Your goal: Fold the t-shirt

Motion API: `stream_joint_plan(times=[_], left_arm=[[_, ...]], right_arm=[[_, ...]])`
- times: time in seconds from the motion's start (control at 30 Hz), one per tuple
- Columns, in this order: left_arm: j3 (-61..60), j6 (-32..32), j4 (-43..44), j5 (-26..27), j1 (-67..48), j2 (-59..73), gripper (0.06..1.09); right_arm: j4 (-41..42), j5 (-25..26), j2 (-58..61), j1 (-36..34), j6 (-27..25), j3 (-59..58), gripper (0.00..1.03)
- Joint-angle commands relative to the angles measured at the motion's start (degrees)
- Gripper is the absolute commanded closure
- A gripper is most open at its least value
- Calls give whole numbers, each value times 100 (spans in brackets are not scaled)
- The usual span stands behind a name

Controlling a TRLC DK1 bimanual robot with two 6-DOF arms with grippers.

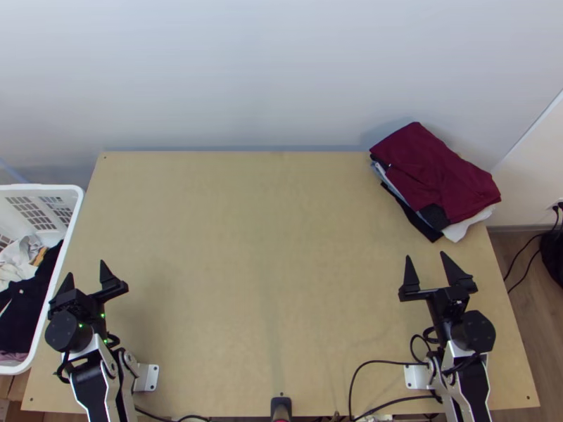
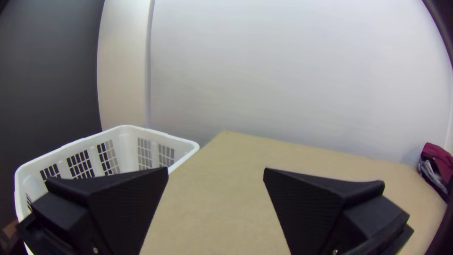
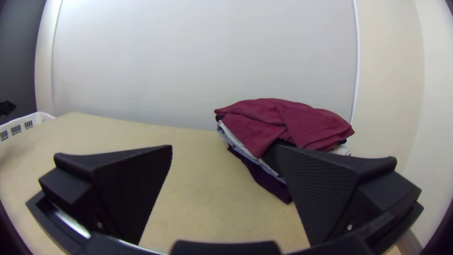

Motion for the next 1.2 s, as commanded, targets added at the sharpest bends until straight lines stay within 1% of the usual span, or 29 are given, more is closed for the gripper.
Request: stream_joint_plan(times=[0.0, 0.1, 0.13, 0.23, 0.3, 0.4, 0.47, 0.57, 0.63, 0.77, 0.9, 0.97, 1.07, 1.17], left_arm=[[-203, 64, -149, -18, 112, -40, 10], [-185, 152, -35, -53, 164, -40, 10], [-115, 152, 1, -168, 296, -40, 10], [131, 169, 247, -176, 709, -40, 10], [465, 336, 1, -53, 780, -32, 10], [1186, 345, -562, -45, 745, 214, 10], [1801, 257, -1019, -45, 701, 707, 10], [2891, -86, -1836, -45, 692, 1858, 10], [3462, -244, -2135, -45, 692, 2517, 10], [4508, -340, -2671, -45, 780, 3809, 10], [5335, -305, -3243, -45, 1237, 5031, 10], [5589, -253, -3313, -9, 1527, 5558, 10], [5844, -147, -3286, 395, 2151, 6261, 10], [6108, -77, -3313, 535, 2581, 6982, 10]], right_arm=[[-104, 12, -23, -3, -44, -27, 4], [-104, 12, -23, -3, -44, -27, 4], [-104, 12, -23, -3, -44, -27, 4], [-104, 12, -23, -3, -44, -27, 4], [-104, 12, -23, -3, -44, -27, 4], [-104, 12, -23, -3, -44, -27, 4], [-104, 12, -23, -3, -44, -27, 4], [-104, 12, -23, -3, -44, -27, 4], [-104, 12, -23, -3, -44, -27, 4], [-104, 12, -23, -3, -44, -27, 4], [-104, 12, -23, -3, -44, -27, 4], [-104, 12, -23, -3, -44, -27, 4], [-104, 12, -23, -3, -44, -27, 4], [-104, 12, -23, -3, -44, -27, 4]])
